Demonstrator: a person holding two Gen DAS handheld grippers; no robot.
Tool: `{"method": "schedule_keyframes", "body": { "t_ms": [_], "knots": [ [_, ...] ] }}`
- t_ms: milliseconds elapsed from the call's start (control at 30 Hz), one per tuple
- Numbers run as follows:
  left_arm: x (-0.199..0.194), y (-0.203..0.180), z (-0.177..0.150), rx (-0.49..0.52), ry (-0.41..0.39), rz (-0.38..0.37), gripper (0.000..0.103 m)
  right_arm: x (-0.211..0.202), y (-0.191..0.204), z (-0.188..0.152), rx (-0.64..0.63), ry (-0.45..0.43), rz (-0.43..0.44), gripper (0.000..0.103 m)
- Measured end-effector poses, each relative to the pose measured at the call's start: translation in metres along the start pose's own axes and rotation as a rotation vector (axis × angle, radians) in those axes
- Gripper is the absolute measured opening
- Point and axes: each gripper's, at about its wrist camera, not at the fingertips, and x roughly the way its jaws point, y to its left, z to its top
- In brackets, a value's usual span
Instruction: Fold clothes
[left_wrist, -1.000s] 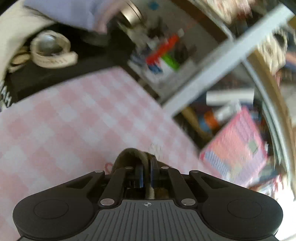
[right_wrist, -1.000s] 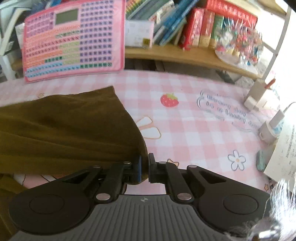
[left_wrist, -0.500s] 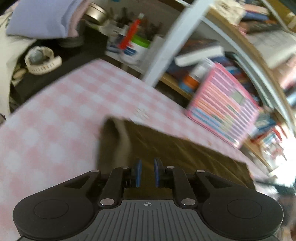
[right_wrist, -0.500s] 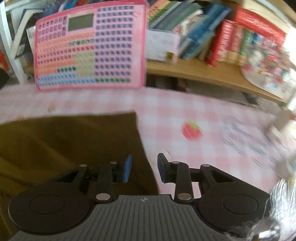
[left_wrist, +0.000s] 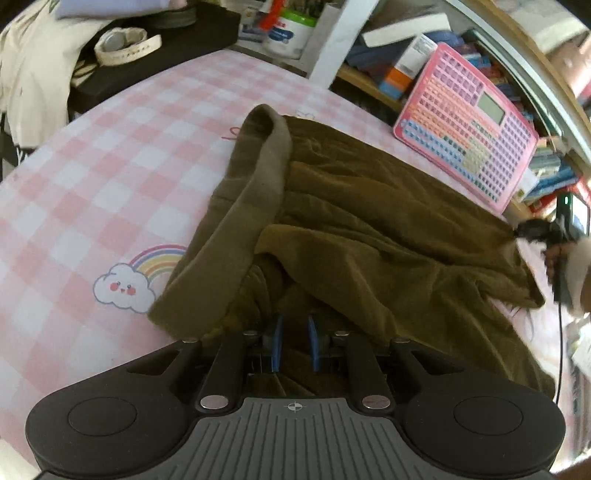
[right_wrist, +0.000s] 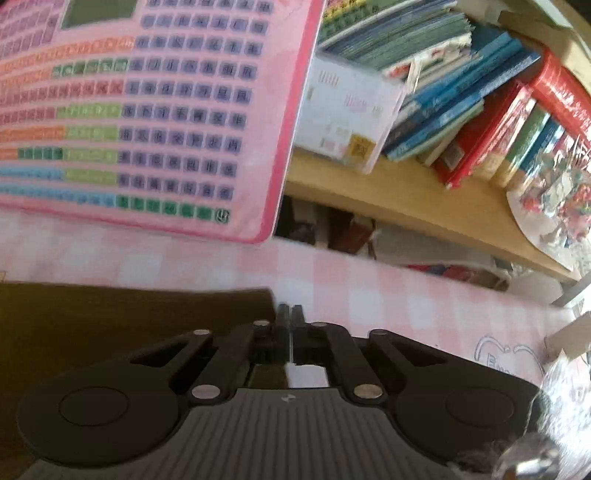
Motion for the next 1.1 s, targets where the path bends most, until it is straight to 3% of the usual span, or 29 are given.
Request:
{"method": "schedule_keyframes", "body": {
  "t_ms": [200,333,533,600,667,767,900,1033,1100],
  "knots": [
    [-0.005,-0.006,0.040,0.041,-0.105,-0.045,0.017,-0.077,-0.024,-0.024,0.074,-0.109,0.124,0.010],
    [0.004,-0.008,0.079,0.062,-0.186,-0.076,0.017,-0.124,-0.029,-0.067,0.086,-0.085,0.168,0.010],
    [0.063,-0.006,0.122,0.075,-0.144,-0.052,0.017,-0.118,-0.035,-0.116,0.172,0.000,0.178,0.010],
    [0.080,-0.002,0.132,0.063,-0.131,-0.017,0.016,-0.109,-0.036,-0.124,0.176,0.029,0.153,0.001],
    [0.093,0.007,0.139,0.027,-0.124,0.009,0.012,-0.104,-0.043,-0.126,0.206,0.029,0.151,0.000],
    [0.100,0.013,0.141,0.002,-0.119,-0.001,0.010,-0.106,-0.043,-0.125,0.209,0.043,0.145,0.000],
    [0.081,0.003,0.134,0.049,-0.118,-0.036,0.013,-0.139,-0.035,-0.147,0.224,0.033,0.138,0.002],
    [0.038,0.003,0.102,0.087,-0.150,-0.088,0.014,-0.178,-0.028,-0.173,0.247,0.019,0.135,0.018],
    [0.018,0.012,0.080,0.064,-0.154,-0.108,0.014,-0.197,-0.024,-0.187,0.258,0.012,0.133,0.018]
  ]
}}
